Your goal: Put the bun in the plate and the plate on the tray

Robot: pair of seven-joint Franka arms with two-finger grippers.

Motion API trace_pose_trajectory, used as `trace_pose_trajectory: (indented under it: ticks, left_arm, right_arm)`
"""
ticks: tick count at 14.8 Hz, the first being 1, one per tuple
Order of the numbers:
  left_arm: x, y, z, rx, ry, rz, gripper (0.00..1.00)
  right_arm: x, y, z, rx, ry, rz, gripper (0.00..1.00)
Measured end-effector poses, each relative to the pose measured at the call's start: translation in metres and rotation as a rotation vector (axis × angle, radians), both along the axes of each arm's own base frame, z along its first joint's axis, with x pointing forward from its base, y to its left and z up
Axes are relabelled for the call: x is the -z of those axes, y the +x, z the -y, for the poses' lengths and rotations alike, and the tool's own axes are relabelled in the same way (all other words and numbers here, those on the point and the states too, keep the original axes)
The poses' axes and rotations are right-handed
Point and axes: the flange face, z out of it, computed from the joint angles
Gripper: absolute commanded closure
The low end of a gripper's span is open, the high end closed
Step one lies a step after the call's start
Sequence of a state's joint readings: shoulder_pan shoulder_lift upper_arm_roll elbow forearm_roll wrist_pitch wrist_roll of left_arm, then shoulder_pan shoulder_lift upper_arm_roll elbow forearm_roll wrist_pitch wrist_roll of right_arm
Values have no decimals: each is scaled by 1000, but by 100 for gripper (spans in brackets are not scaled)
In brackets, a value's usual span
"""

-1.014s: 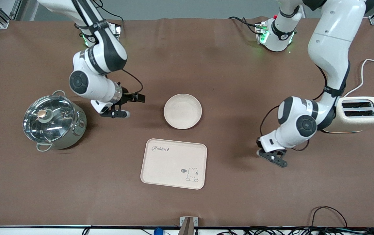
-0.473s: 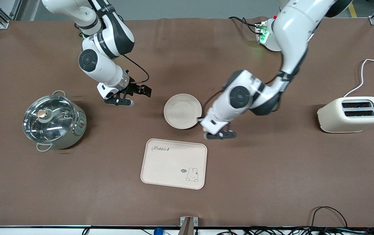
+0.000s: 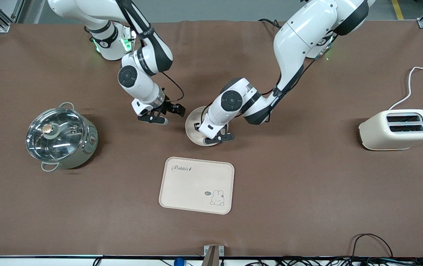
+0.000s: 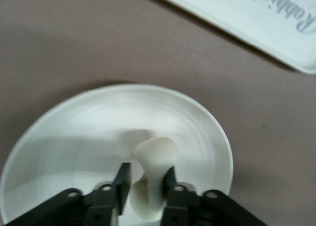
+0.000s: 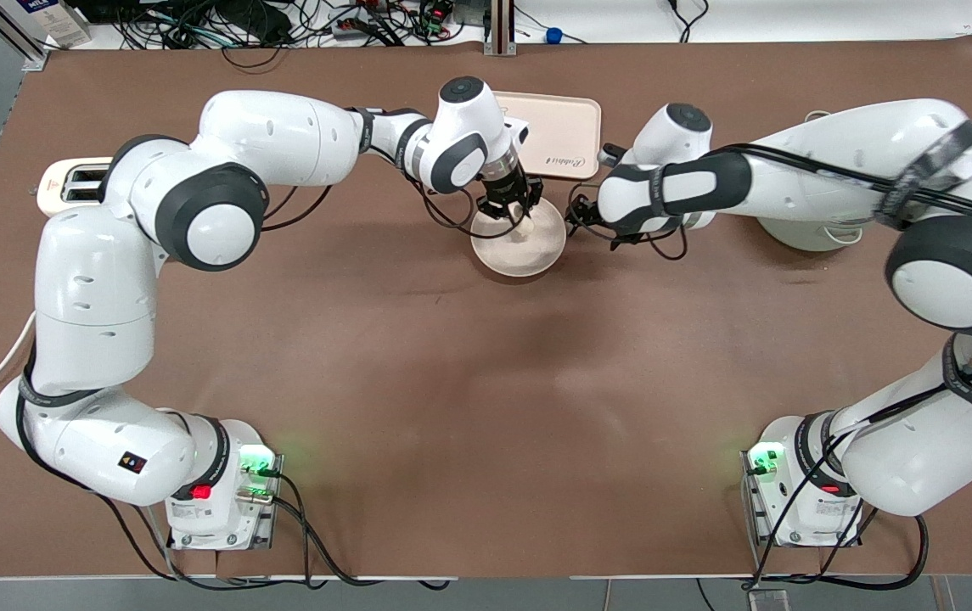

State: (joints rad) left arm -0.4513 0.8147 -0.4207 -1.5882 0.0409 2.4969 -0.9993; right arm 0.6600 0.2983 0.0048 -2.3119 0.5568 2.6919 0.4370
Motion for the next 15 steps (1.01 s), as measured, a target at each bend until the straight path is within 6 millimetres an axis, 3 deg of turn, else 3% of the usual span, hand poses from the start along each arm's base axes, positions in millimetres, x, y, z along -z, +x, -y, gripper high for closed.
trace_pose_trajectory:
  ticks: [3,8,10,13,15]
  left_arm:
    - [-4,12,-8,-22,-3,7,0]
    - [-5,10,-6,-16,4,8,0]
    - [-5,10,-5,-16,6,8,0]
    - [-6,8,-6,-12,33,-5,0]
    - [-9,8,-8,-2,51,-8,0]
  right_arm:
    - [15,0,-8,18,0,17,17]
    - [18,3,-26,12,11,20,23]
    - [21,1,-35,12,12,16,33]
    - [26,-2,-48,-4,12,15,62]
    - [30,-4,-55,-13,11,27,100]
